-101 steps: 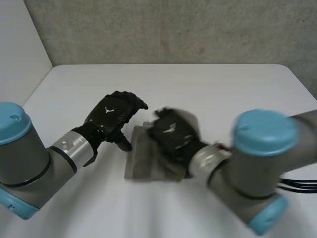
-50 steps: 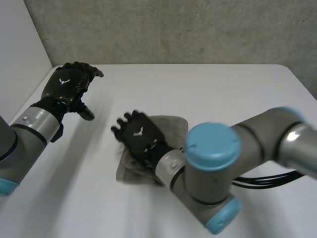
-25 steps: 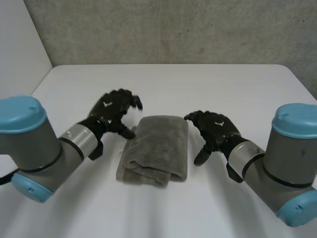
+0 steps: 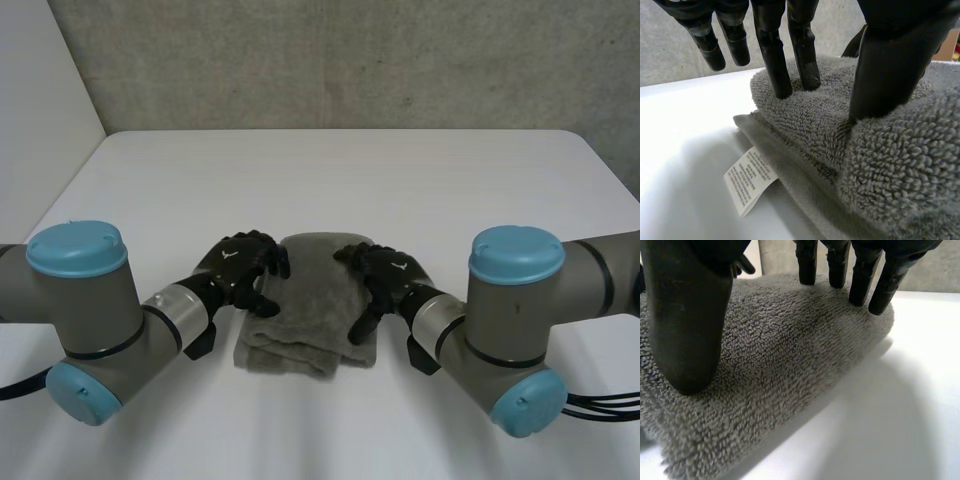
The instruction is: Fold the towel.
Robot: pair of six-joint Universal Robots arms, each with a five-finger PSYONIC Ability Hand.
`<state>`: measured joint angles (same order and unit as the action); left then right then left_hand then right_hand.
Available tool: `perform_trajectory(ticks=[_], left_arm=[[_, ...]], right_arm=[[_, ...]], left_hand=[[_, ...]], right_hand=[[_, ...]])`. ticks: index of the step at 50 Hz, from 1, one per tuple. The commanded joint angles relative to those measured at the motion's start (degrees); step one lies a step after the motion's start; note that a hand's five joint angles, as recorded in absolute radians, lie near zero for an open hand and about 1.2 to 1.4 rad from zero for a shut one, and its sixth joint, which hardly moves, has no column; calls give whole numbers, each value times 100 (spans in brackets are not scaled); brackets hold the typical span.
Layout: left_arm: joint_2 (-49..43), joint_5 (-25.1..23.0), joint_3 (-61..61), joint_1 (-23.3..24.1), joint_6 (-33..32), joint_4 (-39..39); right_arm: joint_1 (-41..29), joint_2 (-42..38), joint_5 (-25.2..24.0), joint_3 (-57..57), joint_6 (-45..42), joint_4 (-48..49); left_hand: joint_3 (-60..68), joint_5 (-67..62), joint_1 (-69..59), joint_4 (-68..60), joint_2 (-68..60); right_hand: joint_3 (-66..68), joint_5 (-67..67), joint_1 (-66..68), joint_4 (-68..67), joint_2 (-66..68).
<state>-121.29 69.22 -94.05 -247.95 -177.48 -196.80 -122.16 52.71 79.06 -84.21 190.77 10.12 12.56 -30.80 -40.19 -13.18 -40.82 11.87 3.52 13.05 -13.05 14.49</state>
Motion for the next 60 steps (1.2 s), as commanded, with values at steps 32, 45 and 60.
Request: perform_trajectory(ticks=[32,45,60], left_arm=[[1186,952,254,211,-448,274],[2004,944,1064,229,547,827],[1951,988,1055,150,495,1382]], right_arm=[[104,1811,92,-17,-1427,-10],[834,3044,268,-254,-1552,-45],[931,2798,602,-193,-1534,-185]], left_hand=[[-256,2924,2863,318,2926],[-256,2941,2880,318,2943],[-256,2941,2880,318,2943]], right_hand=[[-187,-352,-305,305,-449],[-187,-352,-305,305,-449],[-187,-352,-305,305,-449]])
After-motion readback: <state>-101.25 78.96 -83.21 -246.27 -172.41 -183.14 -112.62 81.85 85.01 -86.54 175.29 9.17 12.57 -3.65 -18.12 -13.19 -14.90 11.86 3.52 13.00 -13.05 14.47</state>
